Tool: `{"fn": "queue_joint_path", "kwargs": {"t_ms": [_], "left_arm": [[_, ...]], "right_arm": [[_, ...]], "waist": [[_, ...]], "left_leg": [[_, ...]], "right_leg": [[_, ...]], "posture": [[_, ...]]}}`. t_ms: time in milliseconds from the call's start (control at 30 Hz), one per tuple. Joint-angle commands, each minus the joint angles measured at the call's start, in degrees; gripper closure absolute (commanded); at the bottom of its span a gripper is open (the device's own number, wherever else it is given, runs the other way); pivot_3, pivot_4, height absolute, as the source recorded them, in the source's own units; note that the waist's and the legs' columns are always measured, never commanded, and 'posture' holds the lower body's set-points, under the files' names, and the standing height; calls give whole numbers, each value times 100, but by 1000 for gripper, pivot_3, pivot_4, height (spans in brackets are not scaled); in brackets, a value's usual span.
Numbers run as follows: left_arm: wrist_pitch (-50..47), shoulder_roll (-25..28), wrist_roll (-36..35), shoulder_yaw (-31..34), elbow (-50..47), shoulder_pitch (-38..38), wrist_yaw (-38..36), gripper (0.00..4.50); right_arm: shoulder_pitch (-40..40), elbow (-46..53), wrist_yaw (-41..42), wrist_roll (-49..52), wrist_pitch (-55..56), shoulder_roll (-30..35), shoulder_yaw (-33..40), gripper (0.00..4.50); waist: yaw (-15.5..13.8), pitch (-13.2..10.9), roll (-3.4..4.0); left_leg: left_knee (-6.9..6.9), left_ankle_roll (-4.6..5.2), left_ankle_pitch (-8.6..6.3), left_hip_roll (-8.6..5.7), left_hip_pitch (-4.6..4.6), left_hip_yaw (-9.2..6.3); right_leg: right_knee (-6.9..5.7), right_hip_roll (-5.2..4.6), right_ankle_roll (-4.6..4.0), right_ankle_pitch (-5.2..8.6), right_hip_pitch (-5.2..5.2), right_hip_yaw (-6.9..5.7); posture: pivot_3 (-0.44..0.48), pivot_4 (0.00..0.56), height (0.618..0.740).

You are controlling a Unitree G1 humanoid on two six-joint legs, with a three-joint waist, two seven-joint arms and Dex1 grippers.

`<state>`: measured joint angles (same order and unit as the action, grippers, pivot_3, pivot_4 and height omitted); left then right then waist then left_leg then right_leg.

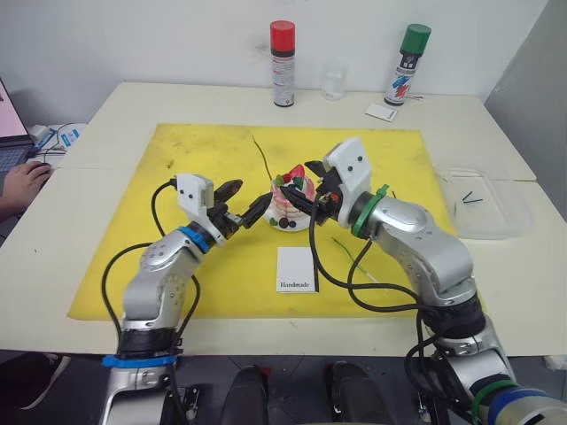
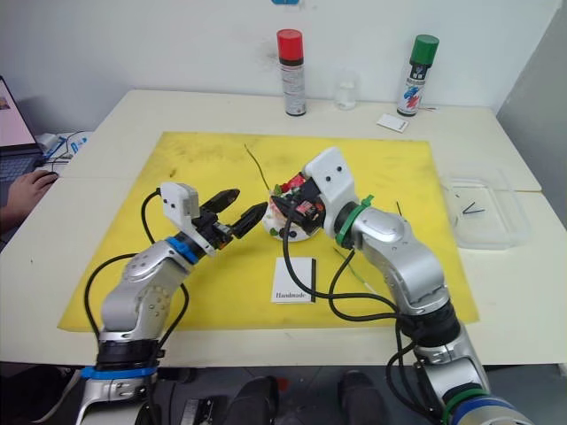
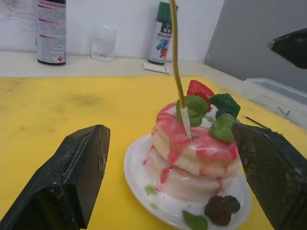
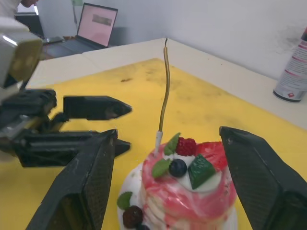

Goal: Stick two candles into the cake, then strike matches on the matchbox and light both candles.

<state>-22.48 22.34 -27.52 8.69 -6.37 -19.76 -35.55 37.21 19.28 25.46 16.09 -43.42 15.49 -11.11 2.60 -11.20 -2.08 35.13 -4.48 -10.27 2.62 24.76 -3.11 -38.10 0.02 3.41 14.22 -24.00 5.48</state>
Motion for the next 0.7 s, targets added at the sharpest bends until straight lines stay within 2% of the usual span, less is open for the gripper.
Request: {"fn": "queue_joint_path", "kwargs": {"t_ms": [33,167,300,433,700], "left_arm": [[-182,348,-209,-46,-780,161,-323,9],[-324,806,-319,-305,-1423,350,-828,9],[-28,1398,-85,-860,-2009,522,-1655,9],[73,1759,-193,-1105,-2341,567,-2233,9],[440,2039,-126,-1111,-2348,966,-2696,9]], "right_arm": [[-205,523,350,314,-166,369,341,938],[-773,949,750,658,-460,1013,603,938],[-1470,1334,1127,989,-711,1674,847,938],[-2180,1538,1502,1216,-774,2296,1003,938],[-2679,1292,1589,775,-274,2714,645,938]], "waist": [[-3,0,0],[-18,0,0],[-18,0,0],[-15,0,0],[60,0,0]], "left_leg": [[-1,0,0,1,0,-1],[-1,0,0,0,0,2],[-1,0,0,1,-1,6],[-1,0,0,3,-3,9],[4,2,1,4,-10,18]], "right_leg": [[2,0,0,0,0,-1],[4,0,1,2,0,2],[3,0,20,16,-1,5],[3,0,17,19,-1,7],[2,1,-8,30,1,13]], "posture": [[0,150,740],[0,150,740],[0,150,740],[0,150,740],[0,150,740]]}}
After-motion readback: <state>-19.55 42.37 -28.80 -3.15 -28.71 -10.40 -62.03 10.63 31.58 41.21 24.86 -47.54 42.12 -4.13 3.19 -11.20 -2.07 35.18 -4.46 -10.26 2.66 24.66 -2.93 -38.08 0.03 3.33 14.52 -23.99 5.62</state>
